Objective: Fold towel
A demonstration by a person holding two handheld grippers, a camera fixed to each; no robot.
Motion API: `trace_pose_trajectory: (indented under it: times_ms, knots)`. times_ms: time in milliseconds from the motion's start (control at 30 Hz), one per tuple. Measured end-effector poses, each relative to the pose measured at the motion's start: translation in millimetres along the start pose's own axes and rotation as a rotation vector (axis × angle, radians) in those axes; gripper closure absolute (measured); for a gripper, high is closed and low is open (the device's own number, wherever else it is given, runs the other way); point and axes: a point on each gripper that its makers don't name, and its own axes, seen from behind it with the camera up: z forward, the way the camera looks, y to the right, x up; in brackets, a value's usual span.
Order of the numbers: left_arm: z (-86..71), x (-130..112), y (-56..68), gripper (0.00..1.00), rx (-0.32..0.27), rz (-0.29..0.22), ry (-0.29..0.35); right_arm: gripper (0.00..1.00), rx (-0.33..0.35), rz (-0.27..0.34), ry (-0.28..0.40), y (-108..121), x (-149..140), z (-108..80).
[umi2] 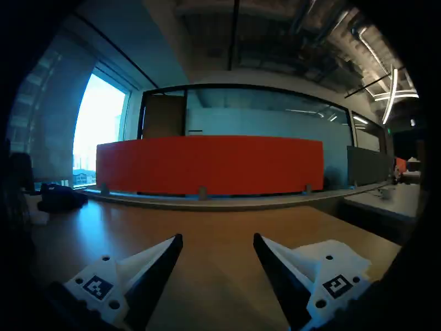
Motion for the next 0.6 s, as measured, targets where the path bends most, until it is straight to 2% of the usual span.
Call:
trace_pose_trajectory:
  times_ms: [600]
  knots:
    - [-1.7, 2.7, -0.2, 0.04, 0.000, 0.000, -0.001, 0.01, 0.000, 0.000, -0.001, 0.3, 1.2, -0.6]
